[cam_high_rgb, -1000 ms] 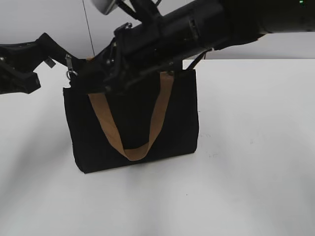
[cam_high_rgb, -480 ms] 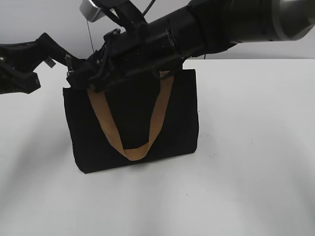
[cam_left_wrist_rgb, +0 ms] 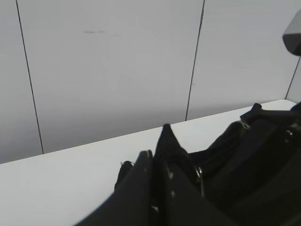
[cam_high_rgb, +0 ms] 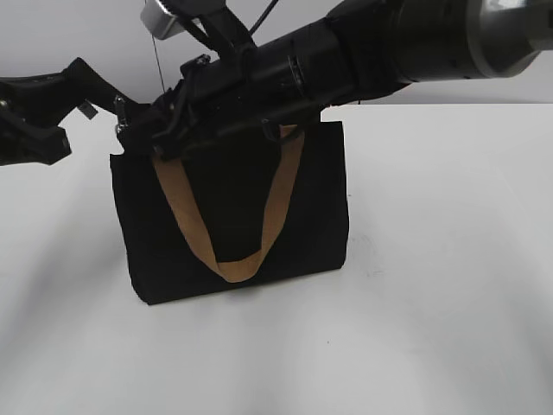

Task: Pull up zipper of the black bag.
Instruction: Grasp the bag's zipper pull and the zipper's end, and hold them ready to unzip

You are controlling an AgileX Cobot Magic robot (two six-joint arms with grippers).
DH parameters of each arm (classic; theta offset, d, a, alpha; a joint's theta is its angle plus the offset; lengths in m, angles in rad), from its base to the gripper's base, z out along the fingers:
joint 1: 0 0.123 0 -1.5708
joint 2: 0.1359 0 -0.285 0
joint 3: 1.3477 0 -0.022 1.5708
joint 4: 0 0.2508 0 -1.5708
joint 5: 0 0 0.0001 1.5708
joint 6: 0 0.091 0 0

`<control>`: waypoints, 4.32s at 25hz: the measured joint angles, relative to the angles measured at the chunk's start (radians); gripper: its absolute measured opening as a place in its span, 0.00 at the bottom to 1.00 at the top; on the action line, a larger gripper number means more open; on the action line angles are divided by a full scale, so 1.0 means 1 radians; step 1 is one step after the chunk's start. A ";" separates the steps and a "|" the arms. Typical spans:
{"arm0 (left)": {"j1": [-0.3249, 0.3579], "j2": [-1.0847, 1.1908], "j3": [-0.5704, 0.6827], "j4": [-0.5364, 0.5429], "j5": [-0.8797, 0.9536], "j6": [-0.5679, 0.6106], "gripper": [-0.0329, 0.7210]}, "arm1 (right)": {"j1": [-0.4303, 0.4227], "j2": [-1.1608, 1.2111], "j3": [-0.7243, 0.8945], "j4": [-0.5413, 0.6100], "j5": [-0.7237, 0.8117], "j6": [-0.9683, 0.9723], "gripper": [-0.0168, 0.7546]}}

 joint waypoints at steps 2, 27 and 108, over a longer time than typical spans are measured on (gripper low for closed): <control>0.000 0.000 0.000 0.000 0.000 0.000 0.05 | 0.000 0.000 0.000 0.011 -0.015 0.000 0.30; 0.000 0.000 0.000 0.000 0.001 0.000 0.05 | 0.000 0.000 -0.004 -0.021 -0.029 0.029 0.02; 0.059 -0.003 -0.001 -0.126 0.478 -0.006 0.23 | -0.415 -0.149 -0.006 -0.450 0.306 0.544 0.39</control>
